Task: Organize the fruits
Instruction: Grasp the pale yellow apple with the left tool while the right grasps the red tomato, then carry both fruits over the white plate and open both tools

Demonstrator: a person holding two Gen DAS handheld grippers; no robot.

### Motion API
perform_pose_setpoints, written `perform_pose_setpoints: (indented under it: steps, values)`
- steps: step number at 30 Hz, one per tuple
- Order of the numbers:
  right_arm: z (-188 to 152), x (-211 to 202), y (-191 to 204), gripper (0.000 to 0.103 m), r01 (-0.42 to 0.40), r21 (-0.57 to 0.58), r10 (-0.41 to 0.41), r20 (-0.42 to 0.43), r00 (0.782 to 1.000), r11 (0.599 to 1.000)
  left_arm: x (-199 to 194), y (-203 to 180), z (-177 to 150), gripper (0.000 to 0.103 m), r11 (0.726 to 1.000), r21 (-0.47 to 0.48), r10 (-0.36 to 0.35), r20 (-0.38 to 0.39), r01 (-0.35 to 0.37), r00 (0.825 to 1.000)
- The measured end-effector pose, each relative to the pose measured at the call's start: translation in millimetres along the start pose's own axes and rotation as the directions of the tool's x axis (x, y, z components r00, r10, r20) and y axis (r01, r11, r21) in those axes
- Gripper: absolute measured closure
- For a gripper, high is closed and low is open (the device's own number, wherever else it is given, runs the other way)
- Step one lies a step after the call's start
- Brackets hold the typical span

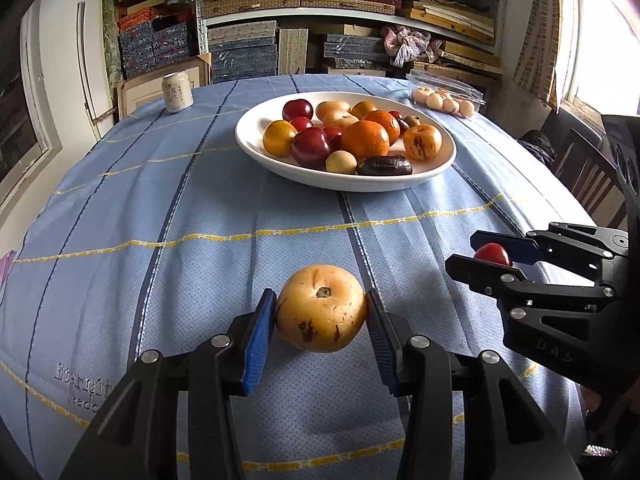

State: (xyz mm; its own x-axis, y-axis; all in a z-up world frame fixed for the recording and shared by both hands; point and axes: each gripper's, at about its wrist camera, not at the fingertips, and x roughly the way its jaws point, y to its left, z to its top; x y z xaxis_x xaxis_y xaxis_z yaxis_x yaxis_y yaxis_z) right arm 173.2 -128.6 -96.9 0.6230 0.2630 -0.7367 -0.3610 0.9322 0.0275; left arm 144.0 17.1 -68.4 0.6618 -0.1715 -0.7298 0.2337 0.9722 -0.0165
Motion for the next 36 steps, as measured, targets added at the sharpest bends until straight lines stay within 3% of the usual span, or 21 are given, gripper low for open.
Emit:
perform_pose_setpoints:
  steps: [11,23,30,36]
  values:
    - [8,-27,-23,0.072,0.006,0.031,-0.008,0.048,0.999,1.0,-15,-10,14,0.057,1.0,0.013,-0.003,0.041,0.003,0.999]
    - [71,-52,-54,0.072,0.029,0.04,-0.033,0.125,0.992,0.999,-13,-12,79,0.057,0.999,0.022,0.037,0.107,-0.04,0.994]
    - [119,-36,-64,0.072,0.025,0.042,-0.03,0.131,0.991,0.999,9,-6,126,0.057,0.998,0.013,0.067,0.125,-0.069,0.99]
    - [153,5,-78,0.072,0.01,0.079,-0.017,0.087,0.996,0.997,40,7,159,0.057,0.998,-0.018,0.065,0.103,-0.063,0.993]
